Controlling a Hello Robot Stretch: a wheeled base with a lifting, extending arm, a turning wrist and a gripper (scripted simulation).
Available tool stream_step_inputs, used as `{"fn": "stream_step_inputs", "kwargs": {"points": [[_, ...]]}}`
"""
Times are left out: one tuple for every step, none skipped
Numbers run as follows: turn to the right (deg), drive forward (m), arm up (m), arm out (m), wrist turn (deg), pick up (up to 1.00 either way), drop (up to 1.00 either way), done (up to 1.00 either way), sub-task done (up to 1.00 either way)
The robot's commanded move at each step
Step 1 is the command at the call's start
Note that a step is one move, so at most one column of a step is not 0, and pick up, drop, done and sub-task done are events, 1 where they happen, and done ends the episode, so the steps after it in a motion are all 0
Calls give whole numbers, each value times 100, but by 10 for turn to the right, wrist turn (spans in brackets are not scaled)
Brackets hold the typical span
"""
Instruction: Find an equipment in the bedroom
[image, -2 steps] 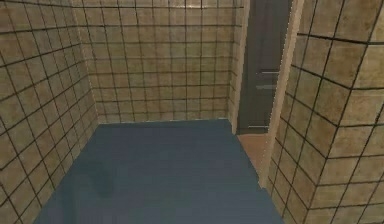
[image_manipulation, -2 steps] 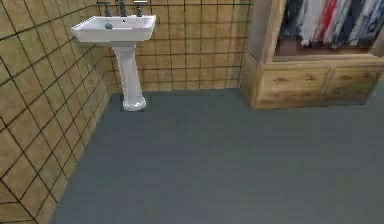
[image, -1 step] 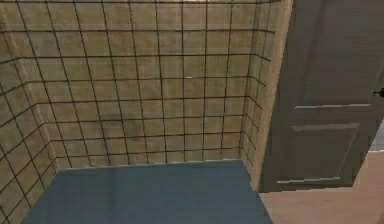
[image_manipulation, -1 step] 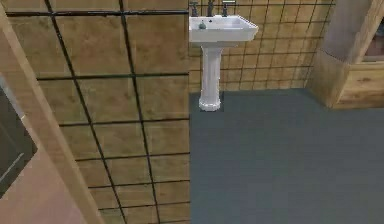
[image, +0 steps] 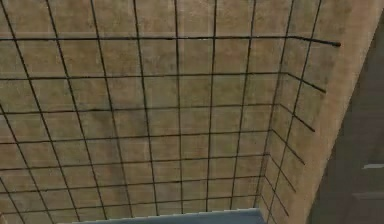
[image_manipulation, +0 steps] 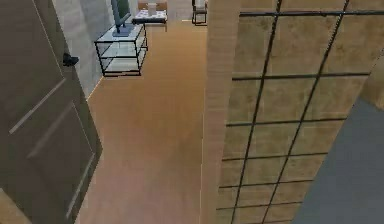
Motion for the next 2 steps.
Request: {"fn": "stream_step_inputs", "kwargs": {"points": [[330,0,0,0,0,0,0,0,0],[0,30,0,0,0,0,0,0,0]]}}
